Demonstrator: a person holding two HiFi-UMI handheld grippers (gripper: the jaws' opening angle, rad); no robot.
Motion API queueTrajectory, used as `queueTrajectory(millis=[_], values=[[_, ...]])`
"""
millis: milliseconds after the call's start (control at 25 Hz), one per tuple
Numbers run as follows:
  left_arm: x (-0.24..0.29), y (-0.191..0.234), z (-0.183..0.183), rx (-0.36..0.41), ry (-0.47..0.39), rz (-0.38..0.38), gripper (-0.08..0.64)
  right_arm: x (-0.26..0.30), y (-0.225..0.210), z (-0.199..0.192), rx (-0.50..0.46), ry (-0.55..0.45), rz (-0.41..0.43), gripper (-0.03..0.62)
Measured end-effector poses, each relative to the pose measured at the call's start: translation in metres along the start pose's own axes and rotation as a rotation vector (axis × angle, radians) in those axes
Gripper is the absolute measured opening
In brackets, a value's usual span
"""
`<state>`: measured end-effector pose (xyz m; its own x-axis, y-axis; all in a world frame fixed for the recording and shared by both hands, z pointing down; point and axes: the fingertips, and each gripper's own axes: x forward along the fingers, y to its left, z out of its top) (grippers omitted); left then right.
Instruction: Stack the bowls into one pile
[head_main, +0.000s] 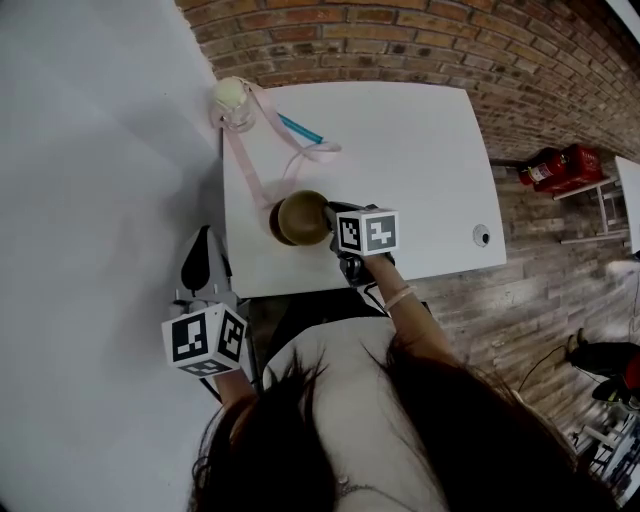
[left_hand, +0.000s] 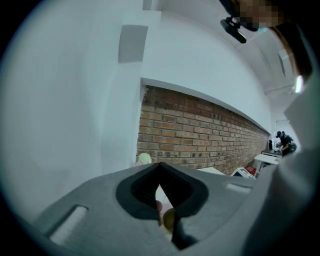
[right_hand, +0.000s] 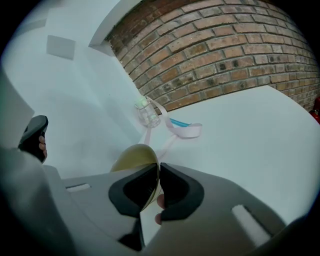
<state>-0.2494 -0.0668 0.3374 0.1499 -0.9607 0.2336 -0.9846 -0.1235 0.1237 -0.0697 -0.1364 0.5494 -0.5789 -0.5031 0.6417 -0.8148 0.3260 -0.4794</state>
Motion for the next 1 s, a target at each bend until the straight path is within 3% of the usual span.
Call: queueTrajectory(millis=[400,1000], values=[[-0.005,0.015,-0.002,-0.005,0.011,0.036,0.001,0.016,0.011,-0.005,-0.011,0.028,0.017,0.026],[-0.004,0.034,-0.001,0.008,0.026,0.036,0.0,0.036,0.014,-0.014,-0.028,0.059,-0.025,0.035]])
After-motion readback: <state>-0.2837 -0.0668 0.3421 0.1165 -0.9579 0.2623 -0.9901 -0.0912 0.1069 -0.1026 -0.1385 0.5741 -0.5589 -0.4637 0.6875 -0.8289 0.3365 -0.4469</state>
